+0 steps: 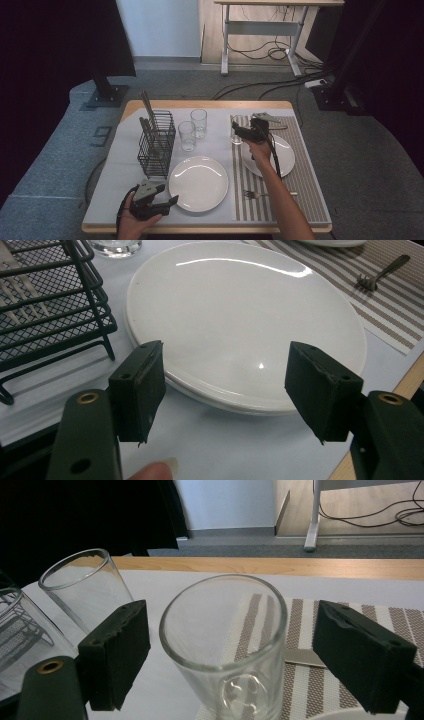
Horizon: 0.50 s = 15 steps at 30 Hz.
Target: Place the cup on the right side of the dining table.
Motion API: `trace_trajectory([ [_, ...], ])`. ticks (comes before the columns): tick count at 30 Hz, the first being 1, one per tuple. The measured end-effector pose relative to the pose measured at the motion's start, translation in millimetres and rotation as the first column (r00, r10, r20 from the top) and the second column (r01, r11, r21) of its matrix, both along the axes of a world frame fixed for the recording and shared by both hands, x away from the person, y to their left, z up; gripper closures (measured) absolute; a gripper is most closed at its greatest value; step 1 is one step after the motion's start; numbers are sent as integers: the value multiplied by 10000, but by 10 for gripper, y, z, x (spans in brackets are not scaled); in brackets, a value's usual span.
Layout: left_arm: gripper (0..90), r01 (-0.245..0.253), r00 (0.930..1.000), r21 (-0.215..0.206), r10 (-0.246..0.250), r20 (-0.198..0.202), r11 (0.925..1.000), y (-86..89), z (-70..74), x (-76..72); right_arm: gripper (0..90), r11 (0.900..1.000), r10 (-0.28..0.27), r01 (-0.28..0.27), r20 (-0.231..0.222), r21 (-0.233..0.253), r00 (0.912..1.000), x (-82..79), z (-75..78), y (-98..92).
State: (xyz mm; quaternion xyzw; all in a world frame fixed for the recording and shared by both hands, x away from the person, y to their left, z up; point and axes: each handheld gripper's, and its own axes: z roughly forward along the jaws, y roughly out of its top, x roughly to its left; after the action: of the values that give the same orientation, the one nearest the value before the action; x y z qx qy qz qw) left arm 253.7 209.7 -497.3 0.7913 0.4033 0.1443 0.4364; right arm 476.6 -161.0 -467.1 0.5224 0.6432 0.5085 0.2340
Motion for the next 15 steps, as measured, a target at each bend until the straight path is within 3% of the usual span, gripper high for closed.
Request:
trace_trajectory([
  [15,324,24,10000,-80,-24,-3,10000,2,7,-5,153,10000,-39,38,101,67,9999,-180,21,-116],
])
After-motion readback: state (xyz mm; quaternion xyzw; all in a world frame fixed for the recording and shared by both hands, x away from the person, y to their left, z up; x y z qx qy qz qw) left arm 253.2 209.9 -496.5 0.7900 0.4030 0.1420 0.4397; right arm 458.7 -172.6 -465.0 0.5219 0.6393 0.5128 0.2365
